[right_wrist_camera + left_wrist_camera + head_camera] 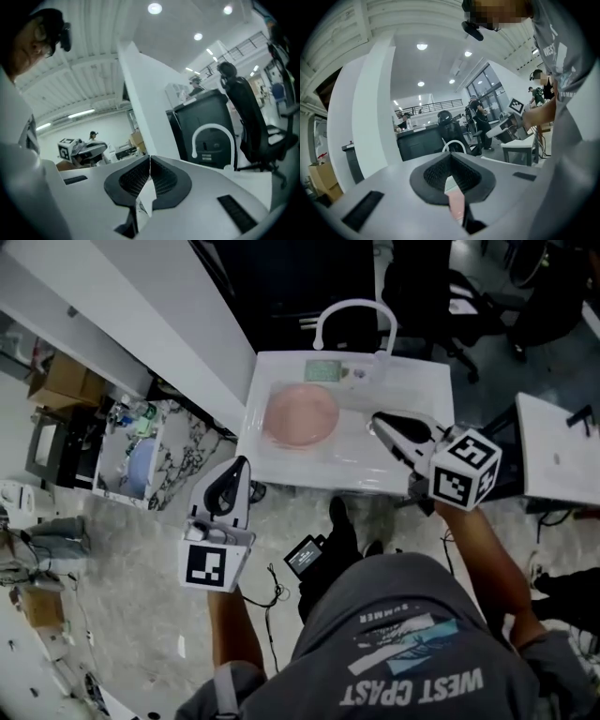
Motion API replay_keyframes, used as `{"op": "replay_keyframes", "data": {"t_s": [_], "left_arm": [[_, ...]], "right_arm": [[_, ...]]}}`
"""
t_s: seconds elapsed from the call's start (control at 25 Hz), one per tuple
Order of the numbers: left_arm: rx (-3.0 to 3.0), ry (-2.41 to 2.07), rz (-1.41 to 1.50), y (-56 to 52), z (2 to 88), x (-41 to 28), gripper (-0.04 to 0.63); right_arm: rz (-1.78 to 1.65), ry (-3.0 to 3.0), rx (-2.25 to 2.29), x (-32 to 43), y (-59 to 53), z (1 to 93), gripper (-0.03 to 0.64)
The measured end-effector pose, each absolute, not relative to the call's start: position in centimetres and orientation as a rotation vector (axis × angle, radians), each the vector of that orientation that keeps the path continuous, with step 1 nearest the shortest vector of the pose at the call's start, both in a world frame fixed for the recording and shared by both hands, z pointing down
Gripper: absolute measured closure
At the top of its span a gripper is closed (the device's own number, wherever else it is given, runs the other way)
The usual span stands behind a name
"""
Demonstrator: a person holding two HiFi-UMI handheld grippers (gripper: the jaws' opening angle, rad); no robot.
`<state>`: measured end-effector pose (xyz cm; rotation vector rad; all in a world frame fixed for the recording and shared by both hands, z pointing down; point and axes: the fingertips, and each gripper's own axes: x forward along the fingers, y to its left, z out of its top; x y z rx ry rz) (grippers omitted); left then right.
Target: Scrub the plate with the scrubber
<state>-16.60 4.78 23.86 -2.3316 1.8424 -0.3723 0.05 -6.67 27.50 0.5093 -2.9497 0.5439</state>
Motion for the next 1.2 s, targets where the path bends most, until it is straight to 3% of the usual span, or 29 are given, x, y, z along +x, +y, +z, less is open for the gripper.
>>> {"op": "replay_keyframes", "data": {"t_s": [0.36,1.2], "left_arm": [[-2.448,1.588,-0.357,8.0,21.0,-9.5,0.594],[-2.47,1.675,-0.323,10.2,21.6,-9.5,0.594]], "right_arm": [[-0.194,-2.935,0.347,2.1,4.9,20.1,0.589],[-0.201,-2.883,0.28,1.9,7.1,19.8,0.588]]}}
